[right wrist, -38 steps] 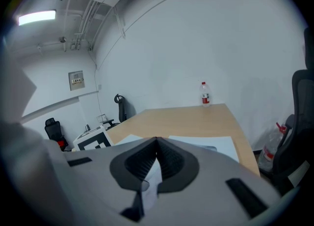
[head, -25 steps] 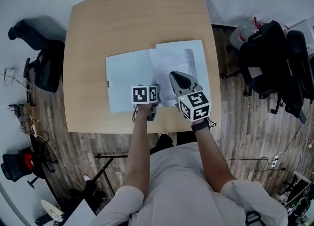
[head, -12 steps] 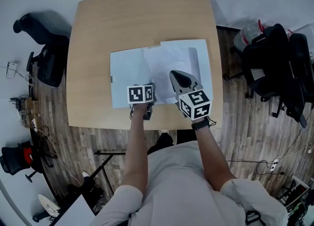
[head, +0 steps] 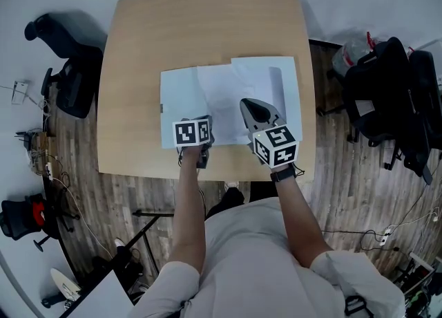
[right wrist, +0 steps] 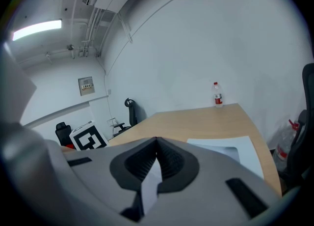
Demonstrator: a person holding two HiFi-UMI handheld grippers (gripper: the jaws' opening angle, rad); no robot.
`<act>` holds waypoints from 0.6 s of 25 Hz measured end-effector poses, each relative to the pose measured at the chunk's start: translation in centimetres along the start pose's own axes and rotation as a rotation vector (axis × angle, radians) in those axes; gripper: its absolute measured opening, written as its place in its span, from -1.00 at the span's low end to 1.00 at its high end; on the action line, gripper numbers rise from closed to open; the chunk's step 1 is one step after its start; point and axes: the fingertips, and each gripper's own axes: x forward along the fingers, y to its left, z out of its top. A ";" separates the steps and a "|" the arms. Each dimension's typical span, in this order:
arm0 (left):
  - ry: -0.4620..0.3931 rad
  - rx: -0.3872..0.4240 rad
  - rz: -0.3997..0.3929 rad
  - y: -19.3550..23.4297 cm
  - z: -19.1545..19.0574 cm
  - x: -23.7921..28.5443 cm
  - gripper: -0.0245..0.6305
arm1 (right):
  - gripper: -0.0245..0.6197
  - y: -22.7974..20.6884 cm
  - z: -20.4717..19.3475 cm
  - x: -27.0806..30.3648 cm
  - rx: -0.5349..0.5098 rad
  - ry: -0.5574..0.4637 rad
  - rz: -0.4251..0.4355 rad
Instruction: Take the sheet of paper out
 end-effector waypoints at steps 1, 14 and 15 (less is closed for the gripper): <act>-0.007 -0.002 0.003 0.2 0.0 -0.3 -0.90 | -0.89 0.0 0.0 0.0 -0.002 0.001 0.000; -0.080 0.011 0.031 2.2 0.8 -3.8 -0.90 | -0.89 2.2 0.3 0.1 -0.046 -0.001 0.008; -0.084 0.012 0.032 2.2 0.8 -4.0 -0.90 | -0.89 2.4 0.3 0.0 -0.048 -0.002 0.009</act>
